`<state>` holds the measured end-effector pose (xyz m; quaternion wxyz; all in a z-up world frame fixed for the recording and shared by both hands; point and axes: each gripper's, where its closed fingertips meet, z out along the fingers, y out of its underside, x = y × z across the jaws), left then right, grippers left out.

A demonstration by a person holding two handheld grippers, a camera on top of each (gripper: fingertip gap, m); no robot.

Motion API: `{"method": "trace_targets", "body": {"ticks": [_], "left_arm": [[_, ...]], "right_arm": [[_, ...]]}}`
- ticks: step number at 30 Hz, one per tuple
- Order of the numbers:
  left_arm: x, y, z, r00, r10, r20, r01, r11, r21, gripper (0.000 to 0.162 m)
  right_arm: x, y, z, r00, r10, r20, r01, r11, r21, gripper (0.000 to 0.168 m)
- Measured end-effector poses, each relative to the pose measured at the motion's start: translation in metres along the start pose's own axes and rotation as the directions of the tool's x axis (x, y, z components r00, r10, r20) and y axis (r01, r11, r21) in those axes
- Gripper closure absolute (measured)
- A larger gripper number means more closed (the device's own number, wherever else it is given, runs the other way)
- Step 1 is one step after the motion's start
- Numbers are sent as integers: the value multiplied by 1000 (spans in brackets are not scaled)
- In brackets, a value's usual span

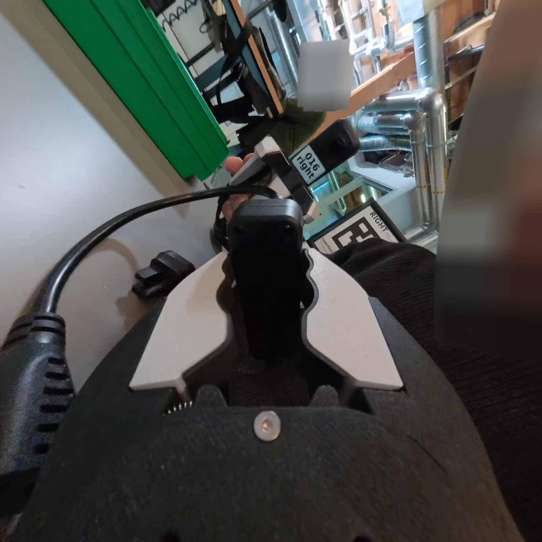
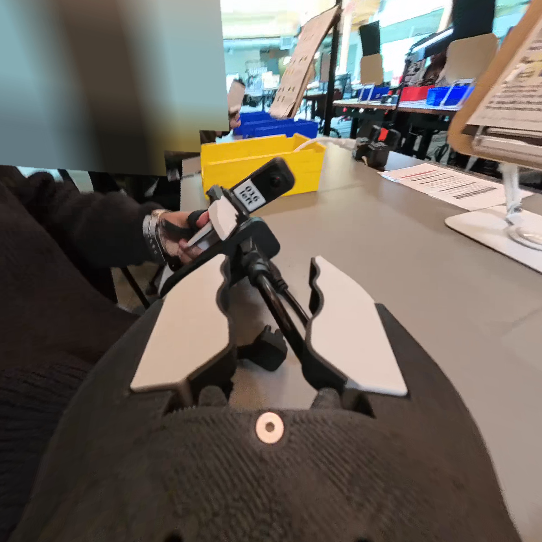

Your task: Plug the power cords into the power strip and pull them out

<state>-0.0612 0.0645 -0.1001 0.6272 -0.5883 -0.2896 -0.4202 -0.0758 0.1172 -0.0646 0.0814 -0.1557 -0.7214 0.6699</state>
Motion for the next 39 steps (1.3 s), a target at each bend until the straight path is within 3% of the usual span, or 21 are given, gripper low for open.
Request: {"method": "trace_targets", "body": {"ticks": [4, 9, 13, 17, 31, 39], "left_arm": [[7, -6, -2, 989, 140, 35, -140, 990, -7, 116], [18, -2, 5, 955, 290, 58, -288, 957, -37, 116], [22, 5, 11, 918, 387, 89, -380, 921, -89, 116], [21, 12, 15, 900, 424, 102, -410, 902, -135, 116], [23, 18, 13, 915, 403, 26, -393, 903, -175, 116], [21, 23, 11, 917, 397, 42, -370, 883, -288, 116]], "right_arm": [[11, -2, -7, 978, 201, 49, -203, 978, 38, 109], [-7, 25, 2, 936, 322, 145, -301, 941, -152, 100], [-34, 27, 8, 844, 459, 276, -408, 885, -225, 113], [-58, 40, 14, 844, 434, 315, -336, 886, -320, 141], [-64, 47, 14, 848, 455, 270, -325, 851, -412, 143], [-67, 52, 14, 836, 476, 274, -331, 834, -441, 143]]}}
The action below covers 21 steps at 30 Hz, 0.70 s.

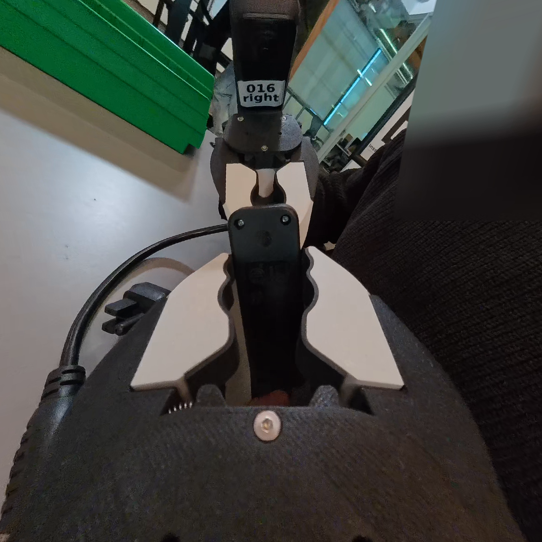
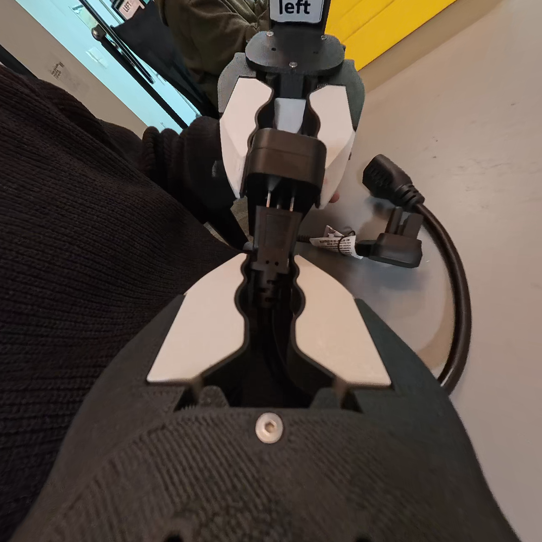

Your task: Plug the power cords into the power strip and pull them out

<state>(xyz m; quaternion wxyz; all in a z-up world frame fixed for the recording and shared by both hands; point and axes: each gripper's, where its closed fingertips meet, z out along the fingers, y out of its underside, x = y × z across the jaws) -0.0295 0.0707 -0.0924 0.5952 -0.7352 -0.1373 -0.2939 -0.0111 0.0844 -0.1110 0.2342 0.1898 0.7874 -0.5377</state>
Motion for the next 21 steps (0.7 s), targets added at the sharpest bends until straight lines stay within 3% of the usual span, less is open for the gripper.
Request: {"method": "trace_targets", "body": {"ticks": [9, 13, 17, 21], "left_arm": [[-1, 4, -1, 1000, -19, 9, 20, 998, -62, 116], [-7, 4, -6, 996, 29, 85, -21, 995, -95, 101], [-8, -9, -19, 997, -14, 76, 12, 999, 33, 101], [0, -12, -21, 999, -21, 46, 17, 996, 91, 129]], "right_arm": [[0, 4, 5, 999, 32, 19, -33, 999, 0, 143], [1, 0, 1, 999, 44, 27, -45, 999, 29, 143], [1, -1, -1, 999, 45, 28, -46, 998, 41, 143], [1, -1, -2, 999, 39, 29, -40, 998, 45, 143]]}}
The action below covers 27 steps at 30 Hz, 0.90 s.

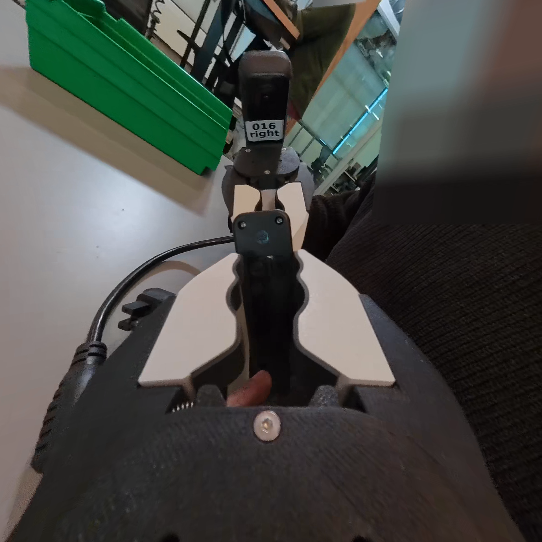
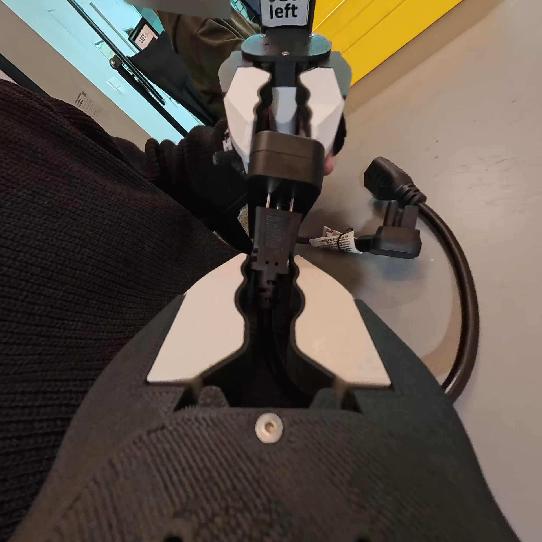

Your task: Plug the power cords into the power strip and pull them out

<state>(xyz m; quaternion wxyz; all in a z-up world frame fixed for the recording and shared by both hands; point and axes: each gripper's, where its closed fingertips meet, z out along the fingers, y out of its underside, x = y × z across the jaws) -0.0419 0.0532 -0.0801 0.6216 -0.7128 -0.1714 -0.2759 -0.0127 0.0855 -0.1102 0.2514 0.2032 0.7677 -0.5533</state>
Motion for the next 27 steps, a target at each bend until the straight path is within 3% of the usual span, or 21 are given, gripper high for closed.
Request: {"method": "trace_targets", "body": {"ticks": [4, 7, 16, 25, 27], "left_arm": [[7, -3, 2, 1000, 0, -5, 0, 1000, 18, 162], [14, -2, 4, 998, -45, -47, 45, 999, -2, 162], [16, 15, 3, 998, -69, 13, 70, 988, -141, 162], [14, 13, 4, 993, -120, 0, 119, 986, -115, 162], [11, 7, 5, 988, -153, -9, 152, 986, -69, 106]], "right_arm": [[-2, 1, 0, 1000, -25, -1, 25, 1000, -2, 143], [-5, 5, 2, 997, -80, -15, 80, 996, -35, 143], [-12, 14, 5, 992, -129, -15, 127, 989, -75, 143], [-11, 14, 5, 994, -108, -17, 107, 993, -52, 143], [-10, 11, 3, 996, -94, -11, 93, 995, -38, 143]]}}
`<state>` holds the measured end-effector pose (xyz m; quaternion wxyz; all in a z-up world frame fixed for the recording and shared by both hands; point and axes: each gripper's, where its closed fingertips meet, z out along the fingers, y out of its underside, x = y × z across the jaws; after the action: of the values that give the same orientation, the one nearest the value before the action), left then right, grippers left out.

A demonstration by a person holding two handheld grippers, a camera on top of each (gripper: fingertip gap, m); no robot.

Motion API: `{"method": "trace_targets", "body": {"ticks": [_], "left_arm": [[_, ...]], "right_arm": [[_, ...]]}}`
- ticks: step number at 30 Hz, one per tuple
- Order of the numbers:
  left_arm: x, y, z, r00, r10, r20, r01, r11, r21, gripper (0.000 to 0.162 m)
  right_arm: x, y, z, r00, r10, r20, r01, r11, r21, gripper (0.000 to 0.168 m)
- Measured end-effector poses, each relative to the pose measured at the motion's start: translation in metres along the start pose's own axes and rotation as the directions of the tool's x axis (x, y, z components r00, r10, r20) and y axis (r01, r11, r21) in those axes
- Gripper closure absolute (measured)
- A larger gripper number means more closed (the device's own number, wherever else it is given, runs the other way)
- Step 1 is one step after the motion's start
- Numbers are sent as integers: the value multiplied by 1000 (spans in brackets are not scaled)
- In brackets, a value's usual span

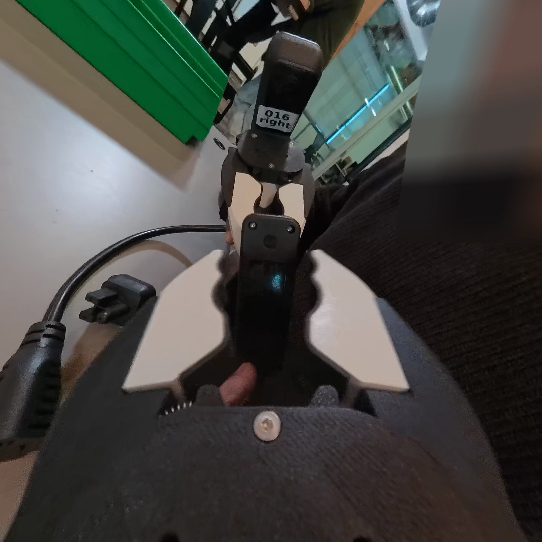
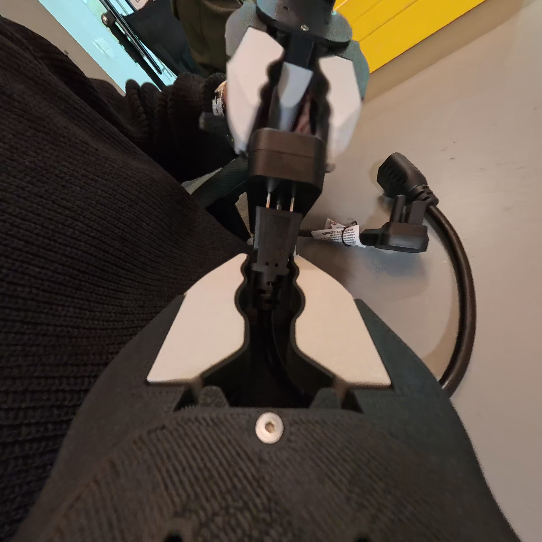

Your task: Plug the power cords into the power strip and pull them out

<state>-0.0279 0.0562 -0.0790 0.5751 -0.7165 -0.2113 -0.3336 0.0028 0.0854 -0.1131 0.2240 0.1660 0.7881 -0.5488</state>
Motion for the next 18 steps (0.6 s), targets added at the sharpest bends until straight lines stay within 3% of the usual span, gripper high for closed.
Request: {"method": "trace_targets", "body": {"ticks": [4, 6, 9, 13, 18], "left_arm": [[-14, 7, 12, 989, 95, 115, -91, 995, -41, 47], [-14, 21, 23, 980, 147, 134, -129, 982, -135, 32], [-9, 30, 34, 968, 222, 119, -196, 960, -202, 43], [4, 11, 34, 977, 204, 59, -198, 976, -93, 72], [6, 1, 30, 994, 113, 4, -112, 993, -25, 93]], "right_arm": [[-1, 0, 0, 1000, -14, -3, 14, 1000, -1, 143], [-1, -1, 0, 1000, -15, -4, 15, 1000, 0, 143], [0, -1, -1, 1000, -1, -6, 1, 1000, 6, 143], [-1, -1, -1, 1000, -5, -10, 5, 1000, 3, 143], [-2, -1, 0, 1000, -18, -17, 18, 1000, -4, 143]]}}
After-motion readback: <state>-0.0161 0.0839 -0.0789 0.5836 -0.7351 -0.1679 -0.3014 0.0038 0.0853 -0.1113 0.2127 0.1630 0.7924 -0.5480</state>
